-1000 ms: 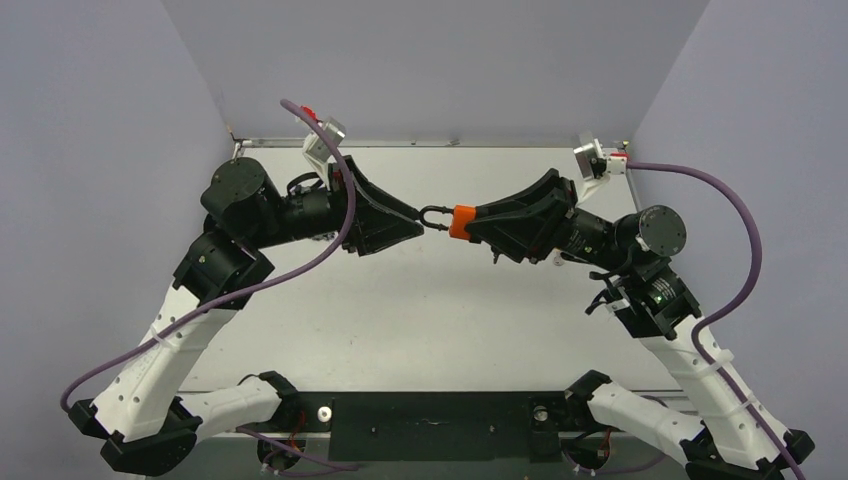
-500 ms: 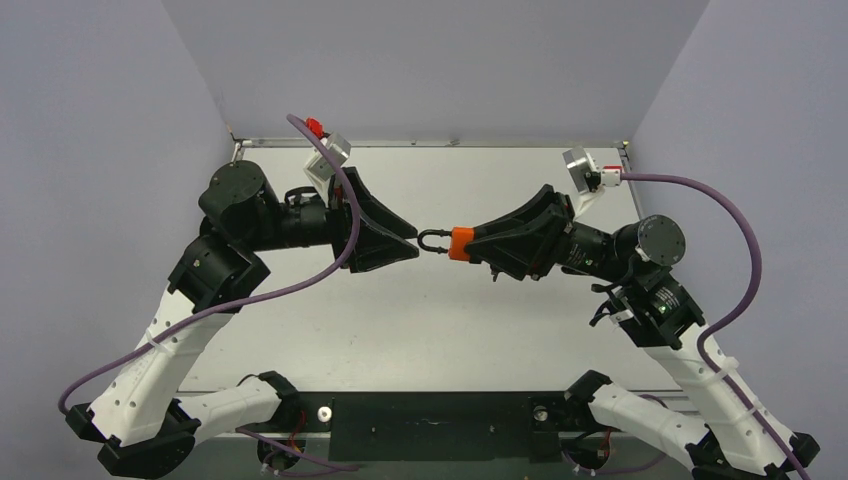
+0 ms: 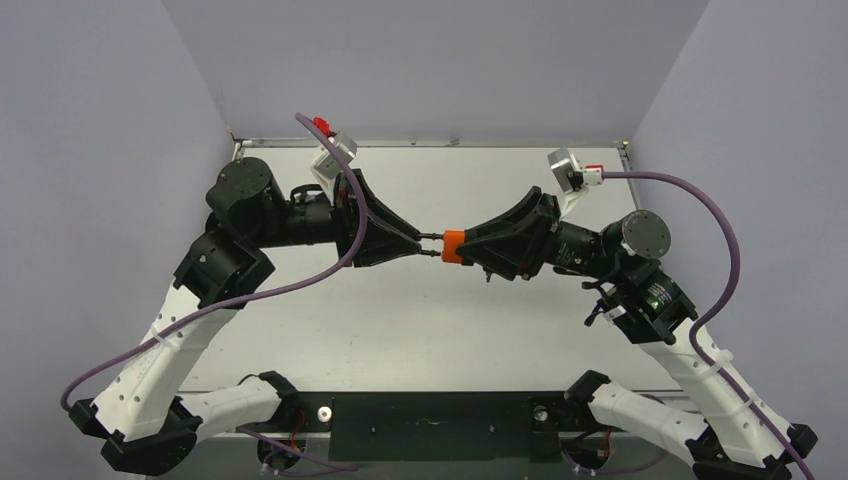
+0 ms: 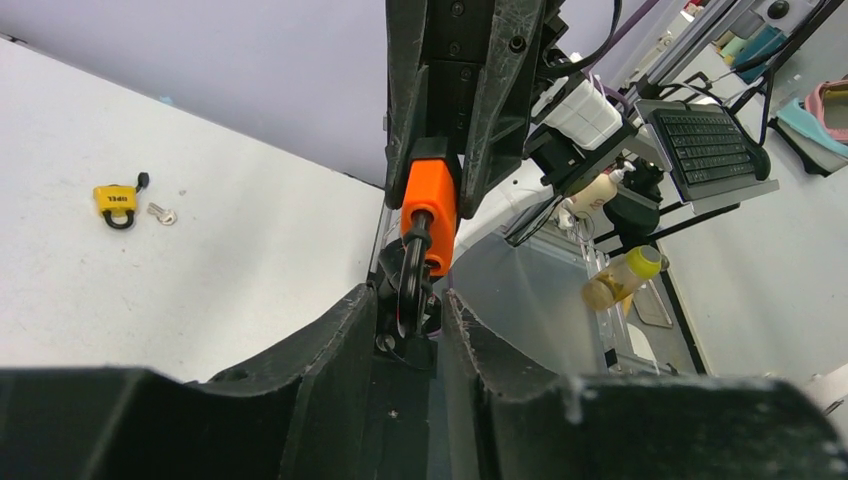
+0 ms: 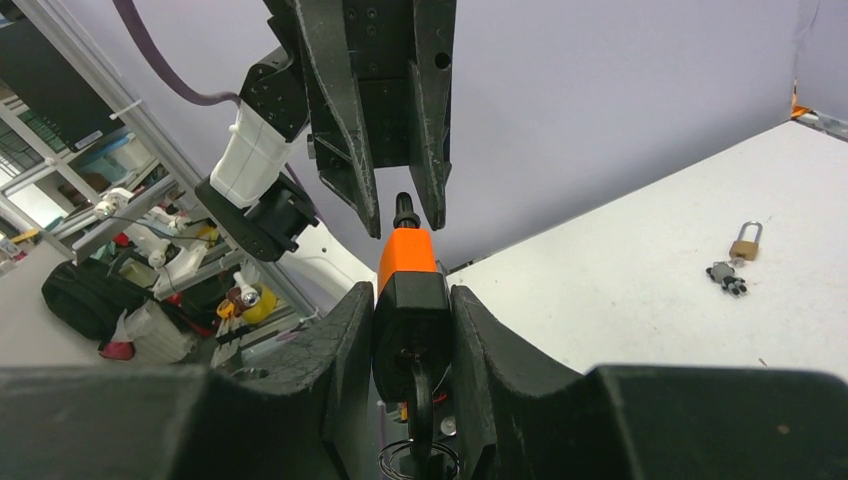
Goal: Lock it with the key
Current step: Lock the lock.
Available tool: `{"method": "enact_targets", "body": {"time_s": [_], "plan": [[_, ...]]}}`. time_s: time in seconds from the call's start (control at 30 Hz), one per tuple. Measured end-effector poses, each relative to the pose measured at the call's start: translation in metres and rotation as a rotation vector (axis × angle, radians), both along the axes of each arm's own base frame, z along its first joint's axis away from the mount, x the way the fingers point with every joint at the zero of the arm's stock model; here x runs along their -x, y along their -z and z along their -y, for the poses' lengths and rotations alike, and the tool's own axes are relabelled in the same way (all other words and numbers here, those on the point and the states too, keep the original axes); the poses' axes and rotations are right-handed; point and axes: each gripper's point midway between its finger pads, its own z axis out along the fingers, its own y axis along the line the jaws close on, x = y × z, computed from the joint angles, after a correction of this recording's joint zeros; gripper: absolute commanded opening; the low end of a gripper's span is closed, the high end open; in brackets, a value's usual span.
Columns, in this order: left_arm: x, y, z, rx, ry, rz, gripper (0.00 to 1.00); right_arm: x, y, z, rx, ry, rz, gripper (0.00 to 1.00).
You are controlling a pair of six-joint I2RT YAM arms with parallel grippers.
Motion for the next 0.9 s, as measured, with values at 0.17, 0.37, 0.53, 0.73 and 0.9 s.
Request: {"method": "enact_targets", "body": {"time_s": [0.17,0.37,0.53,0.73,0.9], "plan": [[-0.003,0.002,0.003,-0.003,0.003,-0.009,0.11,-0.001,0.006,-0.001,0.021,0.005,-0.004,0.0],[-0.005,0.009,0.005,-0.011,0.004,-0.034,0.0,-0.003,0.011,-0.001,0.037,0.015,-0.017,0.0],[-0.007,0.012,0.007,-0.007,0.005,-0.043,0.0,-0.003,0.013,-0.001,0.043,0.019,-0.021,0.0],[-0.005,0.014,0.01,0.004,0.004,-0.052,0.0,-0.003,0.014,-0.004,0.045,0.016,-0.025,0.0],[-0.001,0.01,0.01,0.017,-0.008,-0.044,0.0,-0.002,0.015,-0.01,0.046,0.016,-0.025,0.0]]}}
